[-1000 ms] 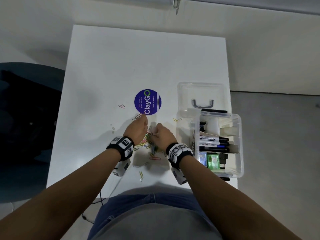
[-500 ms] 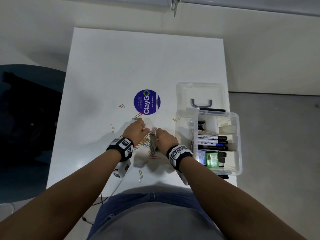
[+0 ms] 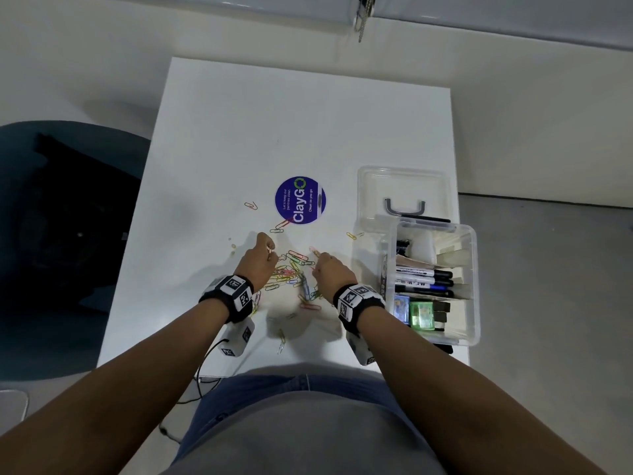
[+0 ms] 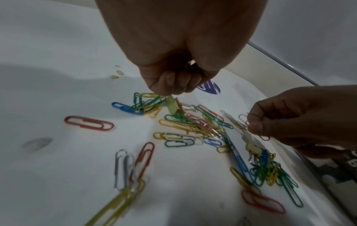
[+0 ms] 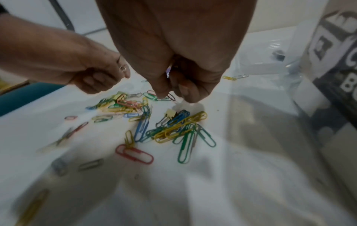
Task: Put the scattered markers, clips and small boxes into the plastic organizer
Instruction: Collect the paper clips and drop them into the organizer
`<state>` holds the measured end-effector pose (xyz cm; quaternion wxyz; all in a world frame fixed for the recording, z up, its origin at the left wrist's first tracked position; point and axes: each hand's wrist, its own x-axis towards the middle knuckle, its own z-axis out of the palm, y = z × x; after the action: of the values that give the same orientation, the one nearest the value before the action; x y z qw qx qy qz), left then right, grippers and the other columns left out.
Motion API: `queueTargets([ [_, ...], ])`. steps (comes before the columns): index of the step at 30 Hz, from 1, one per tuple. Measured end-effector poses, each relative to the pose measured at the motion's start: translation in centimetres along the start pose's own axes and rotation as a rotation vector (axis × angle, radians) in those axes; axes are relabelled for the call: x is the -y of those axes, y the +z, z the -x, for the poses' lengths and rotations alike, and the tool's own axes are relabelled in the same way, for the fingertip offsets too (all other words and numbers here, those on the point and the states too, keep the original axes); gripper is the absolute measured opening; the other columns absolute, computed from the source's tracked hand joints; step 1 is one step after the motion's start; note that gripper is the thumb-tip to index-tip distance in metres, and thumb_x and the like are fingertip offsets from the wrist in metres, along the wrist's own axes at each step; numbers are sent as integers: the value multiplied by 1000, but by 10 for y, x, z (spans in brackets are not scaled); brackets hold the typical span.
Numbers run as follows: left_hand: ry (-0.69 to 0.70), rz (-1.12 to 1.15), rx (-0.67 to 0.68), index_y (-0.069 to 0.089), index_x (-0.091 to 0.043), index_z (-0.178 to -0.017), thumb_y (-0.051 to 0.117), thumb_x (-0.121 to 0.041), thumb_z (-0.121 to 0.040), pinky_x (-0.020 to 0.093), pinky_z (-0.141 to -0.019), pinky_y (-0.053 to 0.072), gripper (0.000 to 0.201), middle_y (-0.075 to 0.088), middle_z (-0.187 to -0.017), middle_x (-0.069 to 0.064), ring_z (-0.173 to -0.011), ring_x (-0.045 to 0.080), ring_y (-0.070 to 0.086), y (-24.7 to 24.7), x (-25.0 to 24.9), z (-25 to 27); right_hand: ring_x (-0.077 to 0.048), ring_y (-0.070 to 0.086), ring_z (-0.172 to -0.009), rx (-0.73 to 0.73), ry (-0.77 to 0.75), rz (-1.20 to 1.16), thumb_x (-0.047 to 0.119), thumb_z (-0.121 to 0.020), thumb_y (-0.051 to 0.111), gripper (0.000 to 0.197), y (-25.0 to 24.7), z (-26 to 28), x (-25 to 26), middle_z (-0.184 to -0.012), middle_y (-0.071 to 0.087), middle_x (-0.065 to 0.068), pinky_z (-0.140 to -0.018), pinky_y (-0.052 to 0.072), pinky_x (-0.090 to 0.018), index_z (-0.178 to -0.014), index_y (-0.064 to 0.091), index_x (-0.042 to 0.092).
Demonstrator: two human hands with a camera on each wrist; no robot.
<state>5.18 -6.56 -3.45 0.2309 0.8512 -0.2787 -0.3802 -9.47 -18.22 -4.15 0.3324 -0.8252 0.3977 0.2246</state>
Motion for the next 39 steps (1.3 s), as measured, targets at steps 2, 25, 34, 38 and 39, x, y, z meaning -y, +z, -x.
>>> queueTargets([
  [2, 0, 4, 10, 41, -9, -109, 41, -13, -97, 29, -56, 36, 13, 47, -62, 1, -57, 20, 47, 2, -1, 5, -31, 62, -97, -86, 27, -83, 23, -99, 44, 23, -6, 3, -2, -114, 61, -12, -80, 51, -39, -115, 51, 8],
  [25, 41, -37, 67, 56, -3, -98, 46, -23, -99, 35, -73, 42, 22, 61, -90, 12, -85, 30, 56, 21, -9, 42, -35, 61, -101, -24, 17, -150, 24, -95, 45, 28, 0, 25, 6, -116, 63, -19, -81, 49, -38, -114, 48, 4],
  [34, 246, 61, 73, 64, -11, -101, 46, -16, -99, 21, -68, 44, 19, 63, -91, -5, -77, 12, 59, 19, -101, 41, -24, 53, -66, -343, -9, -611, 9, -93, 44, 9, -64, 57, -17, -84, 62, -15, -58, 45, -32, -98, 37, 12],
  [38, 352, 132, 109, 66, -11, -100, 47, -16, -98, 27, -75, 49, 20, 68, -100, 5, -79, 17, 61, 41, -168, 38, -24, 56, -65, -517, 69, -665, 4, -85, 47, 13, -108, 69, -58, -85, 62, -12, -55, 46, -30, -97, 47, 10],
  [39, 369, 119, 107, 66, -9, -101, 47, -16, -98, 27, -78, 49, 20, 68, -103, 7, -83, 17, 61, 48, -182, 37, -28, 60, -72, -545, 101, -632, 6, -85, 49, 14, -117, 70, -69, -88, 63, -11, -61, 50, -33, -99, 50, 9],
])
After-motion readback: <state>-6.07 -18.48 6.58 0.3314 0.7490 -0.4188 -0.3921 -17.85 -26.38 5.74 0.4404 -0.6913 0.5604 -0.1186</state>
